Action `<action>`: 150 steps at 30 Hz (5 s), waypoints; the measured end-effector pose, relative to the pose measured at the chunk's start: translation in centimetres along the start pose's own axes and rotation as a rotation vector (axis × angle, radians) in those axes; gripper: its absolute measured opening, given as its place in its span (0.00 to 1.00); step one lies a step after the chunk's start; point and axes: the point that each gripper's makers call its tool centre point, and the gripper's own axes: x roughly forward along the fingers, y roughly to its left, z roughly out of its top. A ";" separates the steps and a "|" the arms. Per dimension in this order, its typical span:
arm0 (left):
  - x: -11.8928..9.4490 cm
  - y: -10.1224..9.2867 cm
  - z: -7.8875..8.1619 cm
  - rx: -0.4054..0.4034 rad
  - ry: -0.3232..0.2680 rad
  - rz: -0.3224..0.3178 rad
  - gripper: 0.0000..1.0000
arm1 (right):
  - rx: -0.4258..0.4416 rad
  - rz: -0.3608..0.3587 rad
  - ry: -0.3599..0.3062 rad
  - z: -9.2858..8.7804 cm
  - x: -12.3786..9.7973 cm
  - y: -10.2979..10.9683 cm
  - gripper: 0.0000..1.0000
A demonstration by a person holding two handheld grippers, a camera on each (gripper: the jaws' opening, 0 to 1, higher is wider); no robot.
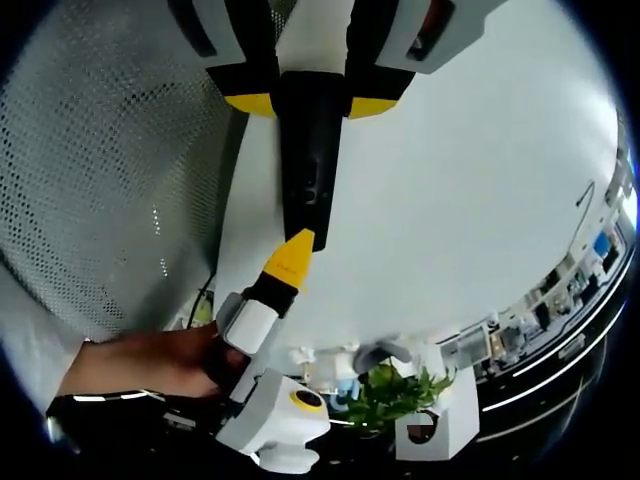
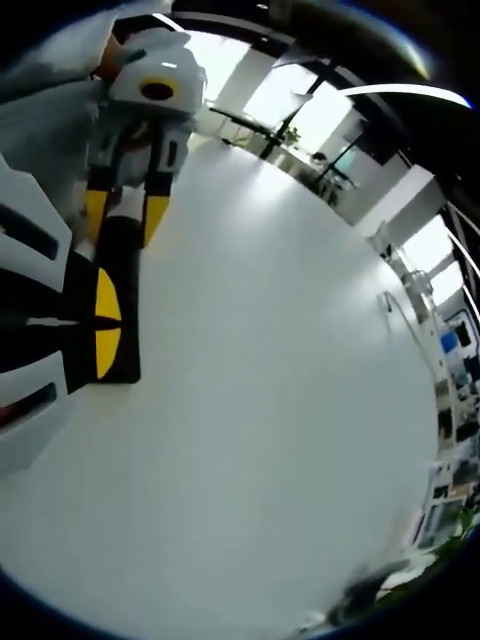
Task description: Press the specified remote control buttons in sequence, fully releasing each button before pressing the next.
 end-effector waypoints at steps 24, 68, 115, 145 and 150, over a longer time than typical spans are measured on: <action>0.1 0.0 0.0 0.001 0.002 0.000 0.24 | 0.056 -0.003 -0.001 0.1 0.1 -0.3 0.00; 0.3 -0.5 0.3 0.015 -0.003 -0.016 0.24 | 0.027 0.051 0.003 0.2 0.7 0.9 0.00; 0.3 -0.5 0.4 -0.002 0.000 -0.004 0.25 | 0.031 0.068 0.051 -0.4 0.1 1.6 0.00; 0.3 -0.5 0.4 0.005 0.002 -0.009 0.25 | -0.080 0.029 0.068 -1.1 0.5 1.5 0.00; 0.3 -0.5 0.4 0.003 0.003 -0.009 0.25 | -0.098 0.029 0.061 -1.1 0.5 1.6 0.00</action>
